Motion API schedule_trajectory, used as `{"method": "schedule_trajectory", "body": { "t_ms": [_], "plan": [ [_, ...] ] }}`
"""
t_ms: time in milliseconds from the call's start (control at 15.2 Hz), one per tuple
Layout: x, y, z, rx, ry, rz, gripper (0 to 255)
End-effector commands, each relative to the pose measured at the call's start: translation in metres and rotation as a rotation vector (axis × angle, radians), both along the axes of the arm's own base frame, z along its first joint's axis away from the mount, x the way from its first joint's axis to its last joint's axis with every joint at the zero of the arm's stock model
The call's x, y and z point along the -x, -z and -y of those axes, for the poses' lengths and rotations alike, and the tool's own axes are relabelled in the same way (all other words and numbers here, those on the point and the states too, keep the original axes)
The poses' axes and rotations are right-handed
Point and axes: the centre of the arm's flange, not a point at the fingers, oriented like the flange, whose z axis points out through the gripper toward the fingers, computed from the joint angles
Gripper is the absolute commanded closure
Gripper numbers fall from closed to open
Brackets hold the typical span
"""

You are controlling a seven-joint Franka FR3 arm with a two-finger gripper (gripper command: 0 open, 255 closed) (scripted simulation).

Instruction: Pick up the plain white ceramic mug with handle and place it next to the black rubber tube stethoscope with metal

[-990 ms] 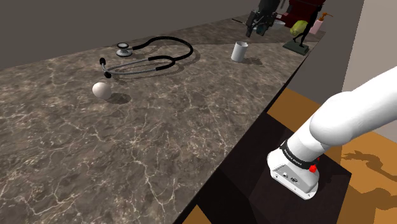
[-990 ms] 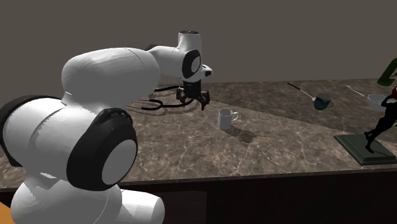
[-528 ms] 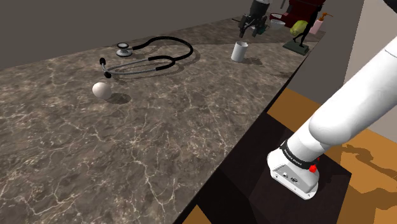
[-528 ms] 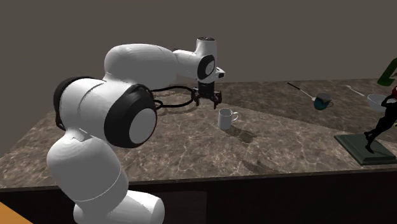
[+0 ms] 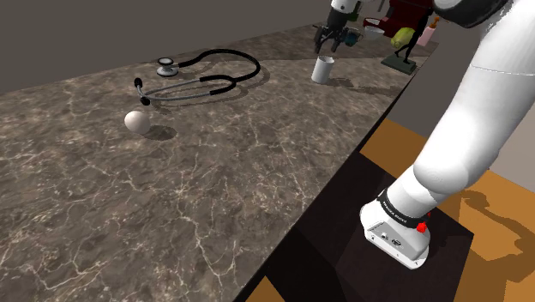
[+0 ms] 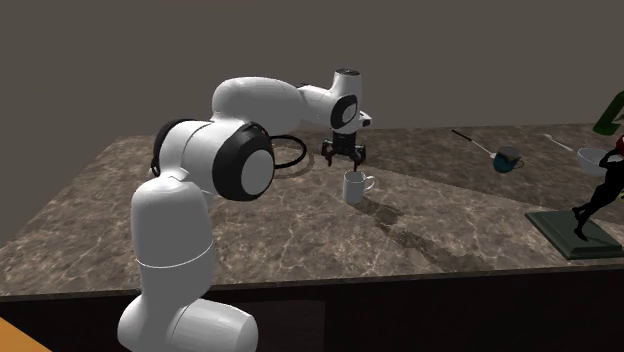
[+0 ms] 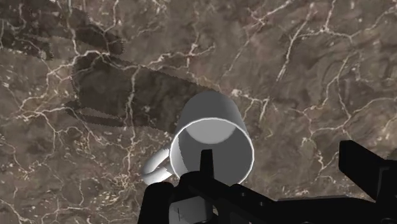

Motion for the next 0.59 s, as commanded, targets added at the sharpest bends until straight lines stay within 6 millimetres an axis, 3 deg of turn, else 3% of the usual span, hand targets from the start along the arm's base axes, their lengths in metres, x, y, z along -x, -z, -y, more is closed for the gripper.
{"method": "schedule_trajectory", "body": {
  "t_ms": [0,528],
  "plan": [
    [-0.017,0.012,0.014,0.000,0.004,0.000,0],
    [-0.020,0.052,0.015,0.000,0.004,0.000,0]
  ]
}}
